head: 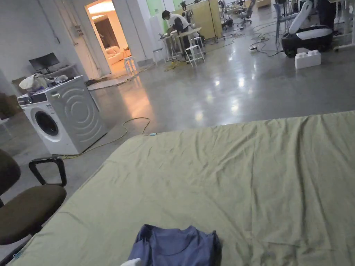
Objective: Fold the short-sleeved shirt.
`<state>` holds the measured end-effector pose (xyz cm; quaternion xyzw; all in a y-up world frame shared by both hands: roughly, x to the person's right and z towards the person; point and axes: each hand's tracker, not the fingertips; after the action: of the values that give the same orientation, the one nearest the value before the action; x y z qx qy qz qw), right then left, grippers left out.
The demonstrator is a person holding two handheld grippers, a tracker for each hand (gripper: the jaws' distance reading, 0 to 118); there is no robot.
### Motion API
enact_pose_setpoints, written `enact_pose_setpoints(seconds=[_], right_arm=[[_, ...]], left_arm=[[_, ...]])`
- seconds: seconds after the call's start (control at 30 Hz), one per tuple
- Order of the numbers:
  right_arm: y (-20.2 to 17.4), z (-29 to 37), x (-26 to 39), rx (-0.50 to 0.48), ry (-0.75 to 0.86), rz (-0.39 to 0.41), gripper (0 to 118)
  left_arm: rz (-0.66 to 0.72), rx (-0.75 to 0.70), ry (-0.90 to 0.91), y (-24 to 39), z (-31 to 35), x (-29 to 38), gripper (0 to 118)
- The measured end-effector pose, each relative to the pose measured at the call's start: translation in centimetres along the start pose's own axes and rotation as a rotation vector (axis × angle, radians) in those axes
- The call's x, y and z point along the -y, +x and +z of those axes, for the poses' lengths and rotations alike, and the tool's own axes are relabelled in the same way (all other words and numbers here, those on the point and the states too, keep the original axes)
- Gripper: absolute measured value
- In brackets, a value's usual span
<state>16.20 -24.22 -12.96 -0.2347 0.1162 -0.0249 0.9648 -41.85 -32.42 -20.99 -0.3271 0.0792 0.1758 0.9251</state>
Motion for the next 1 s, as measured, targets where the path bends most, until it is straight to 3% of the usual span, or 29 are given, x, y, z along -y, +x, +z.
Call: enact_pose_setpoints(seconds=[0.17,0.23,0.33,0.37,0.4,0.43,0.47,0.6,0.7,0.83,0.87,1.0], right_arm=[[1.0,0.2,1.1,0.08,-0.081,-0.031,2],[1.2,0.1,1.4,0.095,-0.101,-0.042,2],[1.3,0.0,1.6,0.121,-0.119,-0.05,2],[1.5,0.0,1.8,0.126,-0.125,-0.058,2],[1.8,0.0,2.1,0.122,-0.129,-0.072,2],[2.0,-0.1,2.3,0.109,-0.136,-0.094,2],[2.1,-0.2,2.5,0.097,-0.15,-0.111,2],[2.2,0.4,2.6,0.1,-0.135,-0.088,2],[3.0,1.2,2.6,0.09,-0.113,-0.08,2],[4.2,1.6,2.8,0.083,-0.106,-0.073,2],[4.4,1.9,2.9,0.091,-0.098,-0.077,2],[5.5,3.8,3.7,0.105,-0.058,-0.164,2]], left_arm=[[-0.089,-0.077,-0.118,-1.8,-7.5,0.8,84],[-0.073,-0.202,-0.208,-2.5,-10.4,1.3,84],[-0.078,-0.198,-0.158,-1.8,-10.5,1.7,84],[-0.105,-0.226,-0.186,-1.2,-10.6,1.7,76],[-0.148,-0.213,-0.187,-0.8,-10.5,1.7,55],[-0.179,-0.187,-0.176,-0.5,-10.0,1.6,21],[-0.194,-0.198,-0.149,-0.3,-10.0,1.2,10],[-0.077,-0.205,-0.227,-0.7,-10.7,-0.5,10],[0.079,-0.07,-0.089,-0.7,-6.2,-4.9,10],[-0.036,-0.062,0.039,2.1,-1.4,-10.3,10],[-0.005,-0.038,0.06,2.8,-0.8,-11.2,10],[-0.053,0.083,0.104,9.2,-1.0,-13.1,10]])
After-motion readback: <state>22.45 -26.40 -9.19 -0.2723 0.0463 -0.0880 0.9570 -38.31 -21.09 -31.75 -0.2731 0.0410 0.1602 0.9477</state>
